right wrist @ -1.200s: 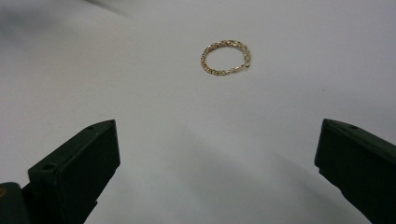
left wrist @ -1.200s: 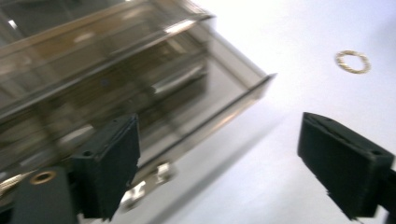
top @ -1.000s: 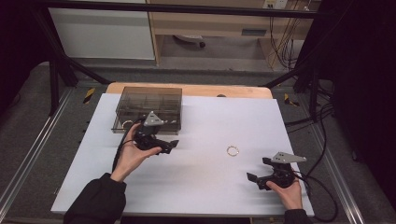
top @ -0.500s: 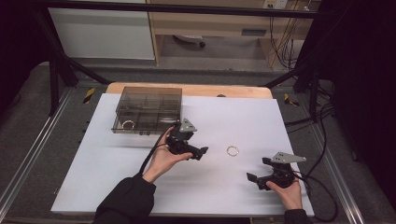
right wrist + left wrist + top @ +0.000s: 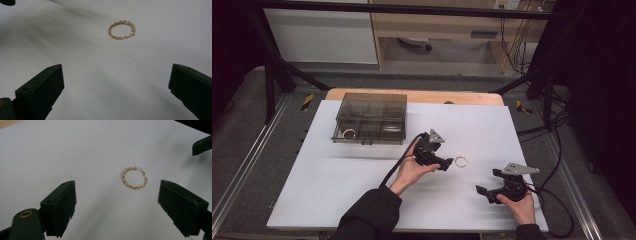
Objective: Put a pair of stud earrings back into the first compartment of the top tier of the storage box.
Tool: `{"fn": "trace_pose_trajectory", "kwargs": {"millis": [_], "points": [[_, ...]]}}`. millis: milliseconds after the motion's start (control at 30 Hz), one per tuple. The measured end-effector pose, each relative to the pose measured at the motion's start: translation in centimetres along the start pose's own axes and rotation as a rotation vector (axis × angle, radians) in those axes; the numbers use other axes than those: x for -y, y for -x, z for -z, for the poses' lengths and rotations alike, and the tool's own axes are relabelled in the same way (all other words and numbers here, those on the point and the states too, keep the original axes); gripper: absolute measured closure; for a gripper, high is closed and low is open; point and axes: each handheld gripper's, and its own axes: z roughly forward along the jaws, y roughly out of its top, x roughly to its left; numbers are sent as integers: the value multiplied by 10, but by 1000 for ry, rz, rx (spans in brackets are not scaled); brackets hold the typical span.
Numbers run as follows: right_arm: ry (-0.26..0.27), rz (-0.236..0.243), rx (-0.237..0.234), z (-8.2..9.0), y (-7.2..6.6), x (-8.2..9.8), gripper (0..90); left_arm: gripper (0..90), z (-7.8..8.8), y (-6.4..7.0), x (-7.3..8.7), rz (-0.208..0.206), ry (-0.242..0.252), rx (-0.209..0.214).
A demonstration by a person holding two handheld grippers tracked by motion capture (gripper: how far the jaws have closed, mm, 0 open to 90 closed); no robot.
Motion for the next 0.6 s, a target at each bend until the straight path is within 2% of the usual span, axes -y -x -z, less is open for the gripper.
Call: {"fn": "trace_pose_trajectory", "kwargs": {"millis": [300,433,600], "points": [[0,2,-1,0,0,0,5,252,-27,4,-4,2,-22,-8],[0,1,-1,0,0,0,5,325,-35,7,-8,-16,-42,-14],[2,1,-3,0,0,0,5,438,-46,11,-9,-18,-48,-2]]}}
